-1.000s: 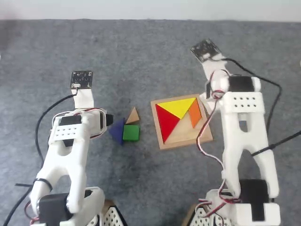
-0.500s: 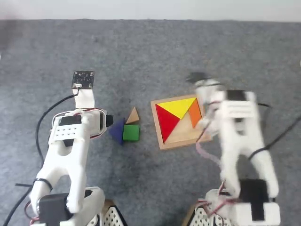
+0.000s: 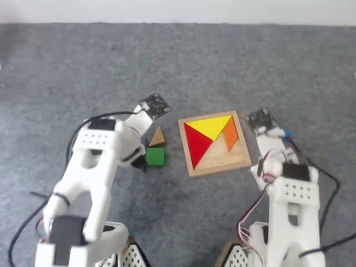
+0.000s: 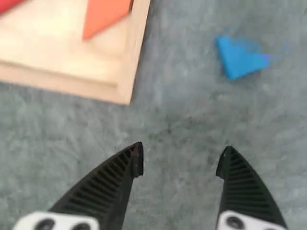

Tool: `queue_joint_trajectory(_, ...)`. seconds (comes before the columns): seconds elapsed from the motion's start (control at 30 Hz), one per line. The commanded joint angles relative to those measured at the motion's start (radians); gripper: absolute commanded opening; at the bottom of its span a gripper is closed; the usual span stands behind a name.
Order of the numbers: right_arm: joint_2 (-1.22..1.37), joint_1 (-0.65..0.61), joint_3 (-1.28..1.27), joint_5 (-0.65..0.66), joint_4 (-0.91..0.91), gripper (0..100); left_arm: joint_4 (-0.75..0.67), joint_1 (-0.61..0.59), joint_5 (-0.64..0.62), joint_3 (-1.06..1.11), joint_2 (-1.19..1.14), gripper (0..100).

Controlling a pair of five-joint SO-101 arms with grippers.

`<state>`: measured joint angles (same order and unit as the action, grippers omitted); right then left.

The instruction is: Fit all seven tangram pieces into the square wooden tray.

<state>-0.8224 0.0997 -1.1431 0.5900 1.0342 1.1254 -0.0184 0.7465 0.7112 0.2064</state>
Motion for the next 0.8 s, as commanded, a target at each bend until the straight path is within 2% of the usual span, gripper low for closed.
queue_joint_trajectory(0.0, -0.064, 0.018, -0.048, 0.005, -0.025, 27.0, 0.009, 0.018, 0.141, -0.12, -0.106, 26)
queue_joint_trajectory(0.2, -0.065, 0.028, -0.072, -0.098, -0.044, 27.0, 0.005, 0.123, 0.186, -0.193, -0.239, 26)
queue_joint_trajectory(0.3, -0.071, 0.104, -0.089, -0.143, -0.094, 27.0, 0.003, 0.169, 0.186, -0.191, -0.261, 26)
queue_joint_trajectory(0.4, -0.07, 0.157, -0.107, -0.146, -0.117, 27.0, -0.04, 0.155, 0.186, -0.179, -0.284, 26)
queue_joint_trajectory(0.57, -0.073, 0.133, -0.147, -0.144, -0.142, 27.0, -0.169, 0.132, 0.184, -0.127, -0.342, 26)
queue_joint_trajectory(0.77, -0.065, 0.094, -0.15, -0.144, -0.14, 27.0, -0.164, 0.143, 0.184, -0.137, -0.35, 25)
